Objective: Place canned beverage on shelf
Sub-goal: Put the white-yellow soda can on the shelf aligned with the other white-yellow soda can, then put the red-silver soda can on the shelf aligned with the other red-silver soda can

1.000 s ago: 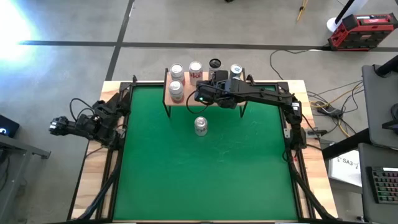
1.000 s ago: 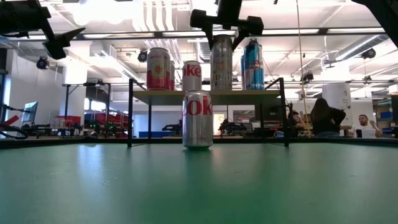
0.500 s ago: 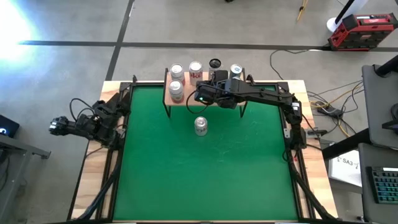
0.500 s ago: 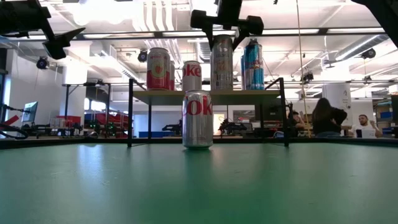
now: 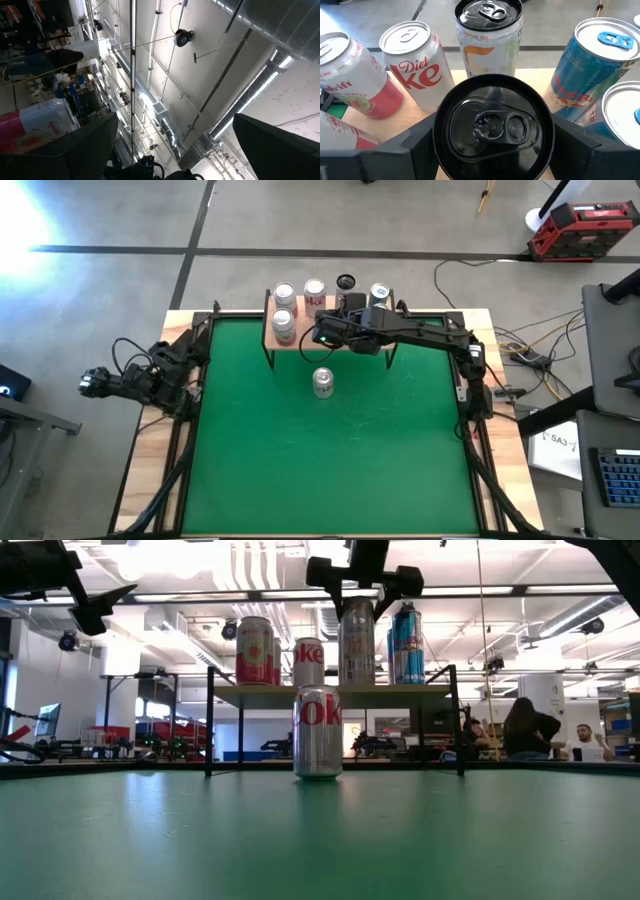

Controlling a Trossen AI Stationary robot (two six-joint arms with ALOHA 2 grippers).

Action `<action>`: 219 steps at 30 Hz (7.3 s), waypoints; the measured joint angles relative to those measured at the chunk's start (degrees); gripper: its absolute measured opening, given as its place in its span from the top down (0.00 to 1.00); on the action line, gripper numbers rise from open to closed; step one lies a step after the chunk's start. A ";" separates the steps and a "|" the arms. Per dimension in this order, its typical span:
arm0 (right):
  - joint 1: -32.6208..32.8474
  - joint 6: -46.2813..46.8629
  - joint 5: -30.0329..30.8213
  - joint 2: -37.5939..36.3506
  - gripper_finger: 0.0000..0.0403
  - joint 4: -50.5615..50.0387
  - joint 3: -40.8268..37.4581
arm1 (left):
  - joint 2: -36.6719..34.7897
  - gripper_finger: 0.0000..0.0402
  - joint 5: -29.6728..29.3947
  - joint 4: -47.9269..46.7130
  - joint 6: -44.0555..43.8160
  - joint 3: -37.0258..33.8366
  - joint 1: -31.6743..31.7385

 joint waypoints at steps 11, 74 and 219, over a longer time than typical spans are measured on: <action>-0.20 -0.04 1.56 1.22 0.18 0.55 -0.04 | 0.00 0.05 0.00 0.01 0.00 -0.01 0.00; 30.73 -12.47 17.76 1.40 0.09 69.84 -52.39 | -0.02 0.05 0.02 -0.02 0.00 0.00 -0.02; 0.91 -44.33 2.42 -0.40 0.25 83.42 -37.95 | -0.01 0.05 0.01 -1.29 0.00 -0.01 -0.01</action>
